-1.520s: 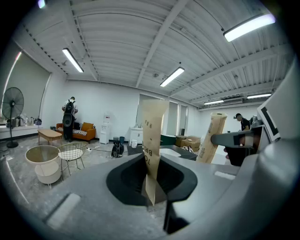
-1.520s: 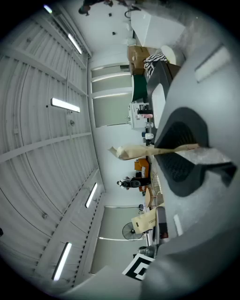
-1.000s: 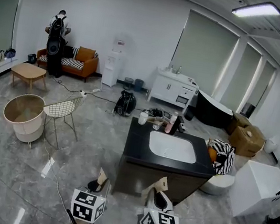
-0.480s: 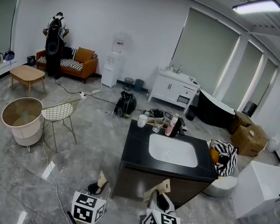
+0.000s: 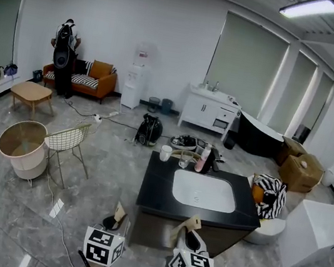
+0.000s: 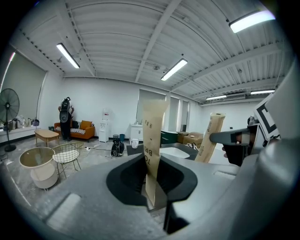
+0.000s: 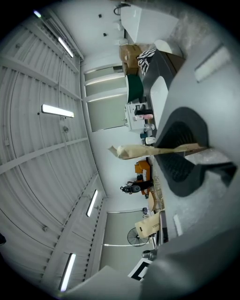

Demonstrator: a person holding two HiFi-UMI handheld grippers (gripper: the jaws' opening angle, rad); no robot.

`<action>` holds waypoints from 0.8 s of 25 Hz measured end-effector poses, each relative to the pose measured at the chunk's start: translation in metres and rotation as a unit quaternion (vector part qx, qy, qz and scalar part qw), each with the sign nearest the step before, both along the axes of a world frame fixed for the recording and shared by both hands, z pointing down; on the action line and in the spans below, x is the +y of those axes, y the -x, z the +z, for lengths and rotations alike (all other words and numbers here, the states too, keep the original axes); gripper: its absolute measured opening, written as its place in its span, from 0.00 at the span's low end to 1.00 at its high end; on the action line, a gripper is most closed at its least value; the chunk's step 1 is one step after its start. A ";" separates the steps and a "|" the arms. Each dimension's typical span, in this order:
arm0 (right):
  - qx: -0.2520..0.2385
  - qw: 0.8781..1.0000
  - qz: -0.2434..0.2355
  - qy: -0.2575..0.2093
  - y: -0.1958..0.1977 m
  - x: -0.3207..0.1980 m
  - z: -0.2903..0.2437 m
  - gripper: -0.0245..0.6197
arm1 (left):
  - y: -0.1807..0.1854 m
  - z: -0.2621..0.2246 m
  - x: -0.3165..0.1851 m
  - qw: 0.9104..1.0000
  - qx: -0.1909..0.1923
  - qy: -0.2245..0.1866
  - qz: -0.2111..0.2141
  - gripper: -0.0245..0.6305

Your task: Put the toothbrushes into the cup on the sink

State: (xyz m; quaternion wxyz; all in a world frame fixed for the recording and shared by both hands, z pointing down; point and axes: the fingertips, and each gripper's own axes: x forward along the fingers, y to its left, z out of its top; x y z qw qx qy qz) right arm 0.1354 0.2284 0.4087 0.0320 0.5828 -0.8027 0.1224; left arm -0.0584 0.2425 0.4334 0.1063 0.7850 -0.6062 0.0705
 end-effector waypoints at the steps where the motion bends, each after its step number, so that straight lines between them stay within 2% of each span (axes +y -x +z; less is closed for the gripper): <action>1: 0.000 1.000 -0.001 0.000 -0.002 -0.007 0.000 0.08 | -0.002 0.000 -0.007 1.000 0.000 0.000 -0.002 0.10; 10: -0.005 1.000 -0.015 0.007 -0.022 -0.064 0.006 0.08 | -0.026 0.003 -0.065 1.000 -0.009 0.003 -0.002 0.10; 20: -0.026 0.999 -0.029 0.028 -0.020 -0.096 0.026 0.08 | -0.034 0.016 -0.086 0.999 -0.031 0.014 -0.002 0.10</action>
